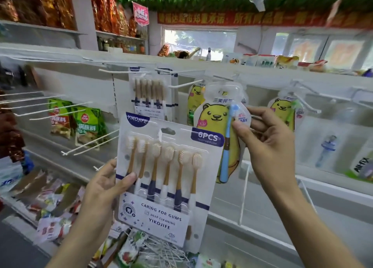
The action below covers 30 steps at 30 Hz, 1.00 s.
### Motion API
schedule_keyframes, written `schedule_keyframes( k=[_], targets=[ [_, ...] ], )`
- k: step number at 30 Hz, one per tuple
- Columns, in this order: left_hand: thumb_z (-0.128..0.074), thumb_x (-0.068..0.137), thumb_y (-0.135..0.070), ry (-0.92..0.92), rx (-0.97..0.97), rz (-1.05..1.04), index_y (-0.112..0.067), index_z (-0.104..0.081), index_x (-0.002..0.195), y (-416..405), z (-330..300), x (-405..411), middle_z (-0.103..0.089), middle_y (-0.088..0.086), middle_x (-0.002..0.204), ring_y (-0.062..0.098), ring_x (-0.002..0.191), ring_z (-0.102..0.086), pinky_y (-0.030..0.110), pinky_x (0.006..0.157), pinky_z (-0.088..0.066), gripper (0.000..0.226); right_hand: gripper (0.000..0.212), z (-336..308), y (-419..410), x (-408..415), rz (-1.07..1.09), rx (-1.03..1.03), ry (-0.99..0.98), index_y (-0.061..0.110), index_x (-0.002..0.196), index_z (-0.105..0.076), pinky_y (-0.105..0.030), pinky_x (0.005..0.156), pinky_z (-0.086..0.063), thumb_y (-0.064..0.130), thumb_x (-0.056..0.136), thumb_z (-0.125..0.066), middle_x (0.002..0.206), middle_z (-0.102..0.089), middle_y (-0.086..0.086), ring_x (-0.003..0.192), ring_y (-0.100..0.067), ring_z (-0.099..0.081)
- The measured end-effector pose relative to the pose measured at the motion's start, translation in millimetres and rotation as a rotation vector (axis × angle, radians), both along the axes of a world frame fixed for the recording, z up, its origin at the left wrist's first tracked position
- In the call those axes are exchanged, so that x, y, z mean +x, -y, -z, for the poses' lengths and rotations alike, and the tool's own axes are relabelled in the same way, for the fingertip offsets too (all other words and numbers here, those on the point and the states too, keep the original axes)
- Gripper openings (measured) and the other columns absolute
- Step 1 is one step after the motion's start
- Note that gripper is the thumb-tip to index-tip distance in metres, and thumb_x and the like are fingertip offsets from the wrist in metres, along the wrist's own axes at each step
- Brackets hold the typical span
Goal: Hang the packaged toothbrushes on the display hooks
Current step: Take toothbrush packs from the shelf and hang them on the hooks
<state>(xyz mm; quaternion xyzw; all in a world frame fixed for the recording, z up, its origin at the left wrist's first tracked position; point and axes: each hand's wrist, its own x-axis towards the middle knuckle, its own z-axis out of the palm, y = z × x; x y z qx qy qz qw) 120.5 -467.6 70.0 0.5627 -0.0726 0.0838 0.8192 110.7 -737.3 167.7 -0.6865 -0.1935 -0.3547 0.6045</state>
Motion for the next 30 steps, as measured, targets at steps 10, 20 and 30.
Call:
schedule_keyframes(
  k=[10, 20, 30],
  targets=[
    [-0.100, 0.024, -0.046, -0.040, 0.031, 0.200, -0.020, -0.073, 0.102, -34.0, -3.7, 57.5, -0.075, 0.018, 0.102, 0.026, 0.077, -0.075, 0.033, 0.062, -0.062, 0.087, 0.021, 9.1, -31.9, 12.4, 0.260, 0.096, 0.031, 0.020, 0.107, -0.064, -0.022, 0.072, -0.059, 0.004, 0.093, -0.064, 0.101, -0.077, 0.006, 0.095, -0.012, -0.074],
    [-0.063, 0.070, 0.001, -0.079, 0.030, 0.335, -0.015, -0.067, 0.107, -55.0, -10.7, 83.7, -0.078, 0.014, 0.093, 0.023, 0.072, -0.075, 0.028, 0.056, -0.060, 0.041, 0.022, 8.3, -57.2, 22.1, 0.338, 0.297, 0.054, 0.016, 0.099, -0.064, -0.024, 0.067, -0.058, -0.004, 0.095, -0.056, 0.089, -0.078, 0.004, 0.083, -0.013, -0.072],
    [-0.064, 0.069, -0.001, -0.075, 0.037, 0.376, -0.023, -0.077, 0.091, -59.4, -9.6, 89.9, -0.077, 0.012, 0.093, 0.021, 0.070, -0.075, 0.028, 0.057, -0.061, 0.034, 0.014, 9.9, -61.0, 22.5, 0.444, 0.304, 0.074, 0.010, 0.107, -0.062, -0.021, 0.070, -0.058, 0.001, 0.097, -0.058, 0.091, -0.077, 0.004, 0.085, -0.010, -0.072]
  ],
)
